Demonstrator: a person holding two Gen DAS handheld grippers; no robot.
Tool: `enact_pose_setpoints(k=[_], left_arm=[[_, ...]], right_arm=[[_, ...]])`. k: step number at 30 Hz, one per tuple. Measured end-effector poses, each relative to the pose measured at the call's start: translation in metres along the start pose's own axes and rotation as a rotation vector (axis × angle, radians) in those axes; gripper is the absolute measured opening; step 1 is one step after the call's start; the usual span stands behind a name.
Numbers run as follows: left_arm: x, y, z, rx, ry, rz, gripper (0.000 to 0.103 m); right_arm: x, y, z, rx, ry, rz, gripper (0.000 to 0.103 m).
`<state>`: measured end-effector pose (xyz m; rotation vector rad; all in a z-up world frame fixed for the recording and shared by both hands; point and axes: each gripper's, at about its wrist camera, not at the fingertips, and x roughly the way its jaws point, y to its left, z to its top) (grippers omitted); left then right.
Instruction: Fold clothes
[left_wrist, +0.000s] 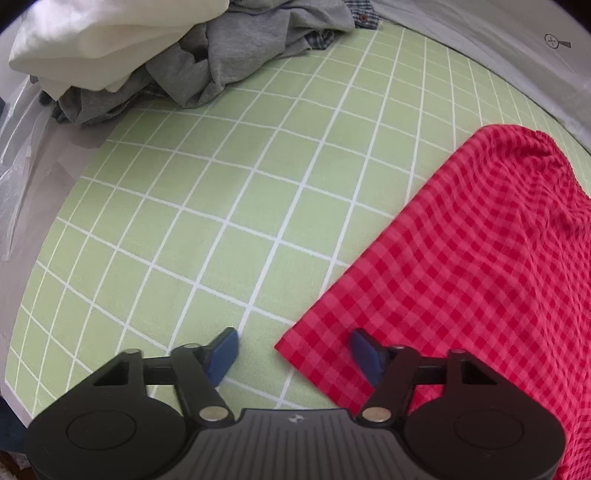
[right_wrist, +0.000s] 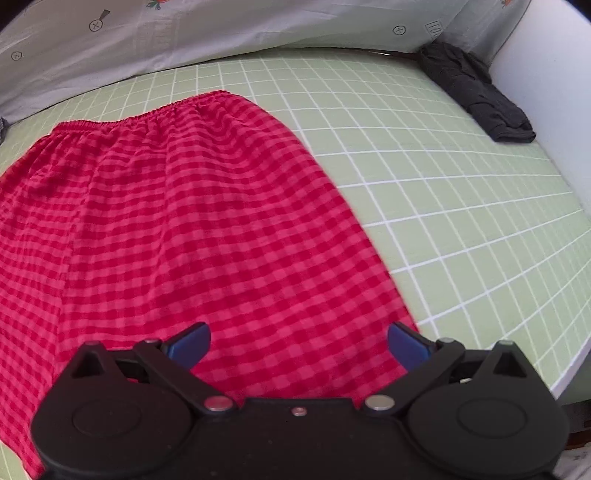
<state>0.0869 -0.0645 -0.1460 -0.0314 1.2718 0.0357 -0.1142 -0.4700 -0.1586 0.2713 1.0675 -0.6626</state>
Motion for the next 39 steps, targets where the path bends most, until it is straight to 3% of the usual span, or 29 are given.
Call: enact_pose_setpoints(k=[1, 2, 3, 7, 15, 22, 25, 27, 30, 35, 39], left_arm=[[-0.001, -0.001, 0.001, -0.008, 0.000, -0.010, 0.038], [-0.002, -0.002, 0.001, -0.015, 0.001, -0.020, 0.017], [-0.004, -0.003, 0.002, -0.023, 0.001, -0.030, 0.008], [-0.024, -0.019, 0.001, -0.062, -0.050, -0.095, 0.004], [-0.091, -0.120, -0.024, 0.040, -0.181, -0.231, 0.003], [-0.102, -0.244, -0.110, 0.198, -0.155, -0.369, 0.004], [-0.096, -0.278, -0.150, 0.261, -0.097, -0.372, 0.011], [-0.096, -0.287, -0.167, 0.294, -0.073, -0.362, 0.031], [-0.102, -0.278, -0.170, 0.254, -0.105, -0.315, 0.062], [-0.110, -0.247, -0.159, 0.151, -0.143, -0.205, 0.073], [-0.112, -0.213, -0.155, 0.090, -0.133, -0.147, 0.074]], right_arm=[[0.000, -0.003, 0.000, 0.005, -0.002, 0.000, 0.103], [0.000, -0.007, -0.001, 0.014, -0.005, 0.004, 0.103], [0.000, -0.011, -0.002, 0.022, -0.008, 0.008, 0.103], [0.000, -0.029, -0.003, 0.033, -0.022, 0.031, 0.103], [-0.001, -0.092, -0.002, 0.080, -0.073, 0.100, 0.103], [0.004, -0.146, -0.011, 0.042, -0.089, 0.142, 0.103], [0.006, -0.159, -0.016, 0.021, -0.090, 0.153, 0.103], [0.006, -0.165, -0.018, 0.014, -0.099, 0.169, 0.103], [0.004, -0.162, -0.016, -0.006, -0.124, 0.210, 0.103], [-0.004, -0.132, -0.006, -0.070, -0.182, 0.289, 0.103], [-0.007, -0.090, 0.002, -0.144, -0.187, 0.372, 0.103]])
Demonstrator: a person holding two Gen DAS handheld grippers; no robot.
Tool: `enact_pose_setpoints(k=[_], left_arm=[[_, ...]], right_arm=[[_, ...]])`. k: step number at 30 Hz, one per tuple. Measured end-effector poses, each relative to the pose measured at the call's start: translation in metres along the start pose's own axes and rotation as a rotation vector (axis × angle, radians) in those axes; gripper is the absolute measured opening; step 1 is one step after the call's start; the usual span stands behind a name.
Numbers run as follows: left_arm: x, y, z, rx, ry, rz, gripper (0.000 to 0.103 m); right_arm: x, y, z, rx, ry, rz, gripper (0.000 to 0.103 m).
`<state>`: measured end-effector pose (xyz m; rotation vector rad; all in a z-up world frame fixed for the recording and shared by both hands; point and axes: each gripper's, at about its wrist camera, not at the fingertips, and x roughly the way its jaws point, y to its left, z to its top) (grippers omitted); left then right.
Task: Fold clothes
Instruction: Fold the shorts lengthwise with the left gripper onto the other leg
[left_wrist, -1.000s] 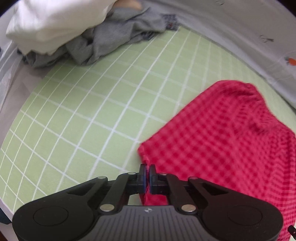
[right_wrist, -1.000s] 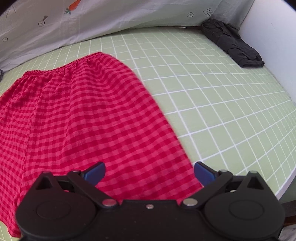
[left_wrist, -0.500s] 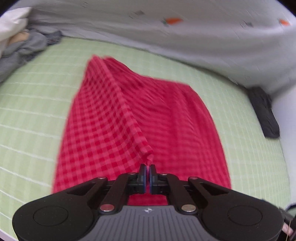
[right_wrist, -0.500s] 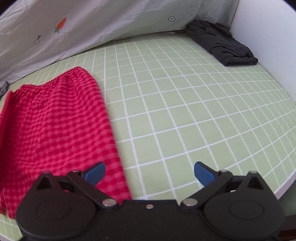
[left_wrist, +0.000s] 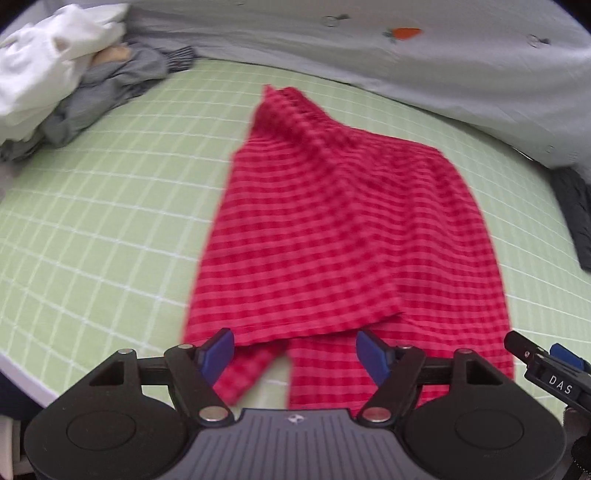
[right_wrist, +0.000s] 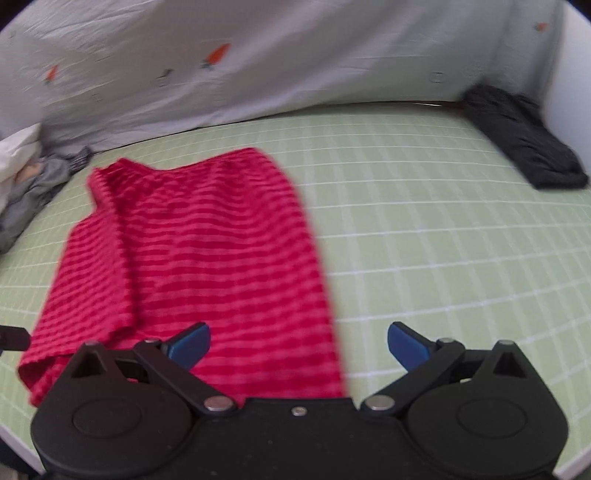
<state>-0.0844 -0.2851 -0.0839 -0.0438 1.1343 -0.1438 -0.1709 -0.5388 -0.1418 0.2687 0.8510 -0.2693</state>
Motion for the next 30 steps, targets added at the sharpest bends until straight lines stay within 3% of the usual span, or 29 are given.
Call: enact_pose_setpoints(k=[4, 9, 11, 16, 18, 20, 27, 30], left_arm=[[-0.008, 0.033, 0.007, -0.019, -0.004, 0.005, 0.074], [-0.013, 0.070, 0.019, -0.016, -0.014, 0.014, 0.074], [-0.012, 0.084, 0.023, -0.017, -0.008, 0.014, 0.074], [-0.006, 0.116, 0.033, -0.006, 0.001, 0.004, 0.074], [-0.007, 0.123, 0.037, -0.006, -0.006, 0.008, 0.074], [-0.008, 0.129, 0.041, -0.007, -0.014, 0.012, 0.074], [-0.009, 0.111, 0.044, -0.005, -0.022, -0.048, 0.074], [-0.010, 0.089, 0.042, 0.017, -0.027, -0.079, 0.074]], right_arm=[[0.012, 0.045, 0.010, -0.058, 0.009, 0.060, 0.101], [0.031, 0.090, 0.016, -0.067, 0.033, 0.133, 0.072], [0.041, 0.104, 0.014, -0.059, 0.054, 0.144, 0.053], [0.061, 0.124, 0.006, -0.023, 0.078, 0.127, 0.047], [0.067, 0.126, 0.004, -0.015, 0.075, 0.117, 0.034], [0.067, 0.126, 0.004, -0.010, 0.064, 0.128, 0.007], [0.019, 0.114, 0.021, -0.037, -0.095, 0.223, 0.002], [-0.016, 0.094, 0.024, -0.013, -0.162, 0.201, 0.002]])
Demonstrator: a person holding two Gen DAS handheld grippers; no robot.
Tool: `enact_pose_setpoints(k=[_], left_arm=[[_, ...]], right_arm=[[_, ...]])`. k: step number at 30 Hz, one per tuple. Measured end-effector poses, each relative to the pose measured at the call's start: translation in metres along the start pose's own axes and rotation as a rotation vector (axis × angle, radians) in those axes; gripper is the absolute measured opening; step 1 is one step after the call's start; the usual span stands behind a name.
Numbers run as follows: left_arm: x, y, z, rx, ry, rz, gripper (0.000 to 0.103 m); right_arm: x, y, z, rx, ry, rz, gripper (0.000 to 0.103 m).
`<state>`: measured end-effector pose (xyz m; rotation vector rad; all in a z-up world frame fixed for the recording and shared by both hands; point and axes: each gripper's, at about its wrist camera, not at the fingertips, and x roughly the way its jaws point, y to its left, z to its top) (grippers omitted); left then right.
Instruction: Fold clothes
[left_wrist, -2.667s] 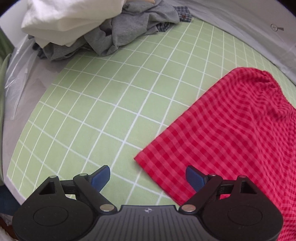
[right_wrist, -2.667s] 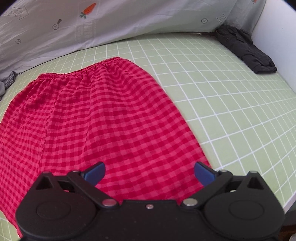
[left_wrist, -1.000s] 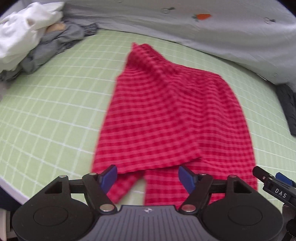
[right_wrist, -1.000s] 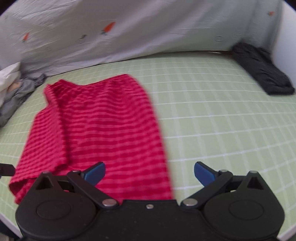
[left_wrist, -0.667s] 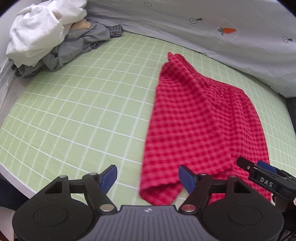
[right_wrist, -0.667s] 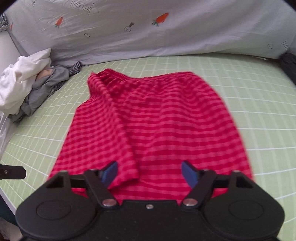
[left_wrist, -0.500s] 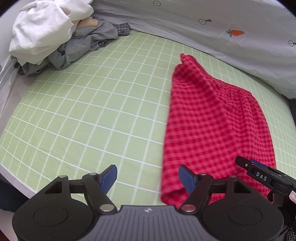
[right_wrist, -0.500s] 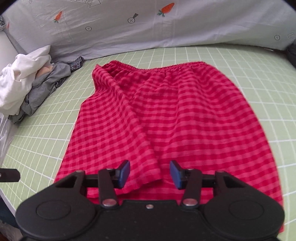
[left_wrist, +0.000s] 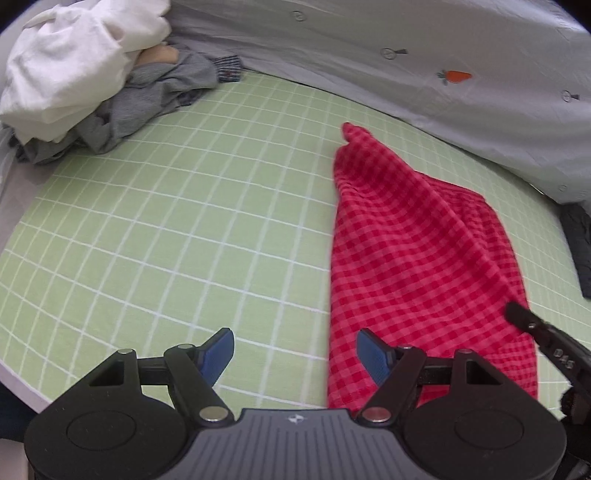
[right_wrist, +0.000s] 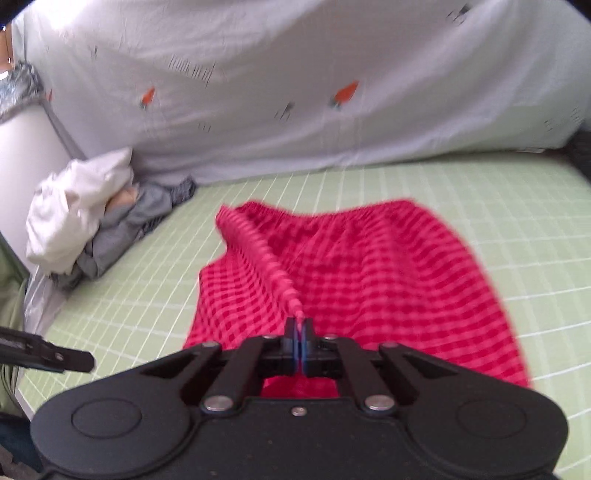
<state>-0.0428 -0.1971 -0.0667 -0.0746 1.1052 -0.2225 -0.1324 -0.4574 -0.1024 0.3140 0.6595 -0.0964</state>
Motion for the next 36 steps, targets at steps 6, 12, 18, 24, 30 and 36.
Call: enact_pose_setpoints(k=[6, 12, 18, 24, 30, 36], left_arm=[[0.006, -0.047, -0.013, 0.052, 0.026, -0.039, 0.074], [0.015, -0.073, -0.031, 0.048, 0.071, -0.017, 0.074], [0.024, -0.083, -0.028, 0.007, 0.084, 0.014, 0.075], [0.025, -0.095, -0.007, 0.012, 0.062, 0.033, 0.080], [0.044, -0.098, 0.023, -0.002, 0.046, 0.048, 0.080], [0.072, -0.106, 0.065, 0.008, 0.047, 0.072, 0.080]], right_arm=[[-0.054, -0.064, -0.016, 0.083, 0.020, -0.209, 0.002], [-0.030, -0.120, -0.062, 0.106, 0.281, -0.347, 0.003], [-0.035, -0.112, -0.044, -0.008, 0.197, -0.344, 0.061], [-0.018, -0.110, -0.018, -0.032, 0.145, -0.292, 0.093], [0.006, -0.107, 0.005, -0.075, 0.108, -0.234, 0.103], [0.045, -0.121, 0.040, -0.078, 0.077, -0.224, 0.103]])
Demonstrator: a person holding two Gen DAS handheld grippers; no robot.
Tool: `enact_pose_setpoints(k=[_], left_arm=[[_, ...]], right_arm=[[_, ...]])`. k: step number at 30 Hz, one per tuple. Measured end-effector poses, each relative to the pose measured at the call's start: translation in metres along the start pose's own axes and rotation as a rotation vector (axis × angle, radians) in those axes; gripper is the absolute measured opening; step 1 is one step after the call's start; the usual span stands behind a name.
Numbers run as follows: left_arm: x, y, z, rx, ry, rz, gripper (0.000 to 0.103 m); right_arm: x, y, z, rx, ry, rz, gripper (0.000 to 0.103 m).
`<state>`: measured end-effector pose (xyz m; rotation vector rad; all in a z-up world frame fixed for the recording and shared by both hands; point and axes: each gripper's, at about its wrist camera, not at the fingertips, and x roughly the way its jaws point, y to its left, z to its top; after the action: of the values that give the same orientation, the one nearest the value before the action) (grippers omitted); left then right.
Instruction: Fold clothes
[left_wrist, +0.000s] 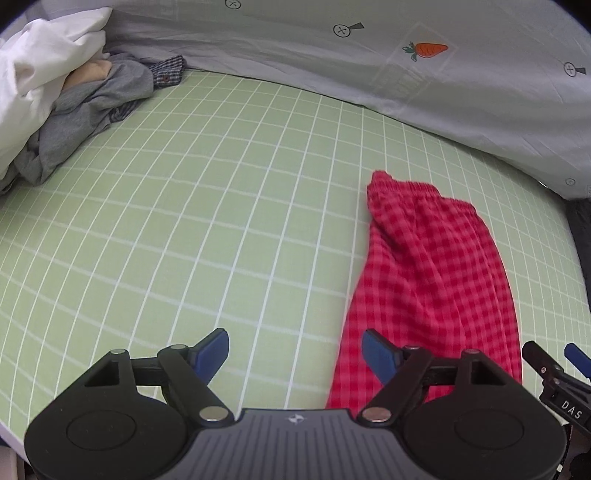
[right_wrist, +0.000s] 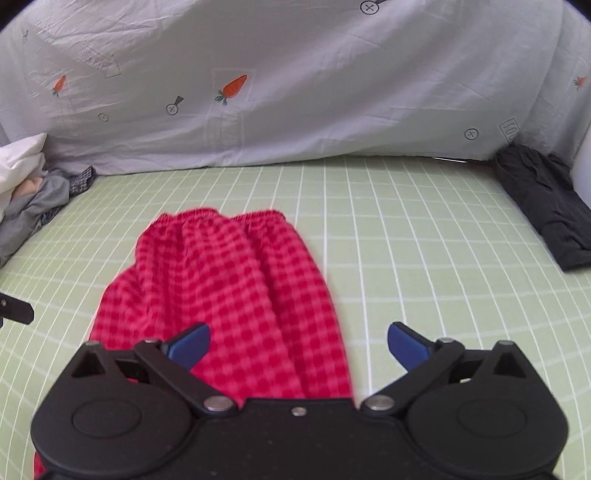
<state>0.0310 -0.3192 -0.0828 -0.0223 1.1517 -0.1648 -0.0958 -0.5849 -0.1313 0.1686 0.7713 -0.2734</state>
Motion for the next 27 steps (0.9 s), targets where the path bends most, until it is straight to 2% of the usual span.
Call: enact_pose_setpoints(k=[3, 5, 7, 9, 10, 11, 13, 15, 18, 19, 20, 21, 22, 27], left_arm=[[0.001, -0.009, 0.027, 0.030, -0.025, 0.024, 0.080], [0.005, -0.016, 0.044, 0.063, -0.067, 0.001, 0.087], [0.016, -0.022, 0.058, 0.072, -0.071, -0.009, 0.087], [0.026, -0.027, 0.070, 0.064, -0.058, 0.002, 0.087], [0.028, -0.028, 0.075, 0.061, -0.058, 0.002, 0.087], [0.031, -0.030, 0.078, 0.066, -0.065, 0.001, 0.087], [0.035, -0.031, 0.081, 0.084, -0.082, 0.005, 0.087], [0.043, -0.030, 0.082, 0.074, -0.067, 0.013, 0.087], [0.054, -0.027, 0.082, 0.052, -0.033, 0.021, 0.087], [0.058, -0.026, 0.082, 0.049, -0.022, 0.022, 0.087], [0.061, -0.026, 0.081, 0.048, -0.011, 0.021, 0.087], [0.064, -0.026, 0.080, 0.050, -0.002, 0.023, 0.087], [0.066, -0.027, 0.079, 0.055, 0.004, 0.027, 0.087], [0.071, -0.031, 0.080, 0.069, -0.002, 0.016, 0.087]], right_arm=[[0.018, 0.007, 0.024, -0.041, 0.036, -0.007, 0.103], [0.031, 0.015, 0.036, -0.080, 0.033, 0.029, 0.103], [0.045, 0.023, 0.048, -0.117, 0.037, 0.062, 0.101], [0.065, 0.029, 0.058, -0.128, 0.072, 0.082, 0.086], [0.071, 0.032, 0.062, -0.123, 0.068, 0.108, 0.075], [0.077, 0.034, 0.065, -0.117, 0.062, 0.136, 0.070], [0.090, 0.038, 0.069, -0.114, 0.059, 0.179, 0.063], [0.104, 0.042, 0.071, -0.109, 0.080, 0.192, 0.060], [0.120, 0.045, 0.069, -0.103, 0.109, 0.210, 0.047], [0.123, 0.045, 0.068, -0.112, 0.113, 0.219, 0.039], [0.126, 0.046, 0.067, -0.121, 0.117, 0.229, 0.019], [0.127, 0.047, 0.066, -0.130, 0.118, 0.235, 0.006], [0.126, 0.048, 0.065, -0.139, 0.111, 0.233, 0.001], [0.087, 0.038, 0.081, -0.120, -0.023, 0.223, 0.000]])
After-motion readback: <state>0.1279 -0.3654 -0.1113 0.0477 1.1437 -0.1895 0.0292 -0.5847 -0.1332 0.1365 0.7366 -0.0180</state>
